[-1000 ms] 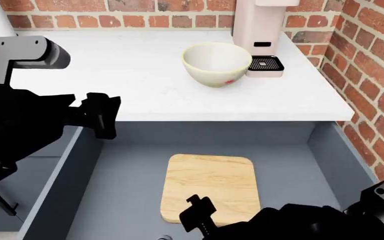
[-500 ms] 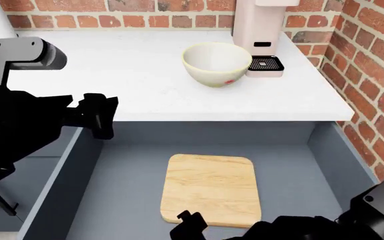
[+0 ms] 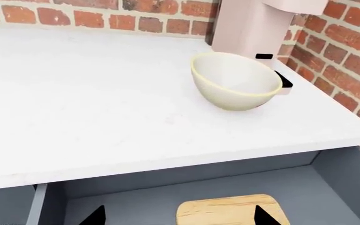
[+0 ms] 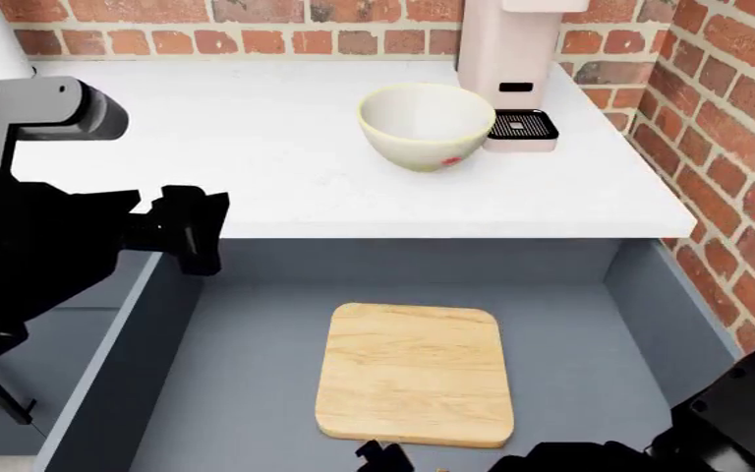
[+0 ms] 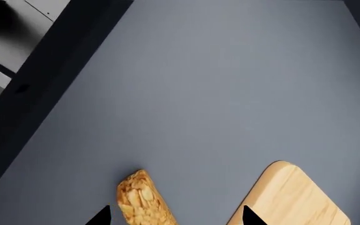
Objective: Place the bar in the bowl and close the drawer.
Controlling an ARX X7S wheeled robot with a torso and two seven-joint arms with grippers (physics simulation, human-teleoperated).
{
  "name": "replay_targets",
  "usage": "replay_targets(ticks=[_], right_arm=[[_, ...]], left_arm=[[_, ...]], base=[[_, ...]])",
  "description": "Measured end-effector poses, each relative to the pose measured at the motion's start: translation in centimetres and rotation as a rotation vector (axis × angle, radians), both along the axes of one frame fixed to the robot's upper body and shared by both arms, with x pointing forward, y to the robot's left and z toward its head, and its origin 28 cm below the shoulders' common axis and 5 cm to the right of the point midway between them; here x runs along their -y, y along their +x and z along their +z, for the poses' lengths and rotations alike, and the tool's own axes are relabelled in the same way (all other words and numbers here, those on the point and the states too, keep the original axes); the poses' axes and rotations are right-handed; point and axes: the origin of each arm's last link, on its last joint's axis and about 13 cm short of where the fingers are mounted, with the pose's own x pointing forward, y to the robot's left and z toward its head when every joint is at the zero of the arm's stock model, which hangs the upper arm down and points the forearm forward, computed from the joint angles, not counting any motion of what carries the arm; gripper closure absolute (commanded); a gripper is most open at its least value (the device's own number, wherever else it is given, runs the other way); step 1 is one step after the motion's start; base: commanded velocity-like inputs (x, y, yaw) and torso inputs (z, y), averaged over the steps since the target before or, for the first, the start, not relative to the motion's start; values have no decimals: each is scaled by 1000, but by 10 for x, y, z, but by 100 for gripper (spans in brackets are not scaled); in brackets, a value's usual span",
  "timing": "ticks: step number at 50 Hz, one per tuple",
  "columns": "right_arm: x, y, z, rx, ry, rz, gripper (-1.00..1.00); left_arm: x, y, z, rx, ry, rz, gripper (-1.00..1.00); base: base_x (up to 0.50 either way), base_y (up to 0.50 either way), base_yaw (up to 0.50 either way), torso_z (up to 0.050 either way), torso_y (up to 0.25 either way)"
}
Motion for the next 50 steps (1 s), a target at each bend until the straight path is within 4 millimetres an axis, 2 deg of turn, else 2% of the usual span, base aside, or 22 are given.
replay_targets(ticks=[50], right_arm=[[11,2,-40,-54,-113,-37,-100]], left_arm=[[-1,1,-3,-14,-10,3,-100]], base=[[0,0,0,0,0]])
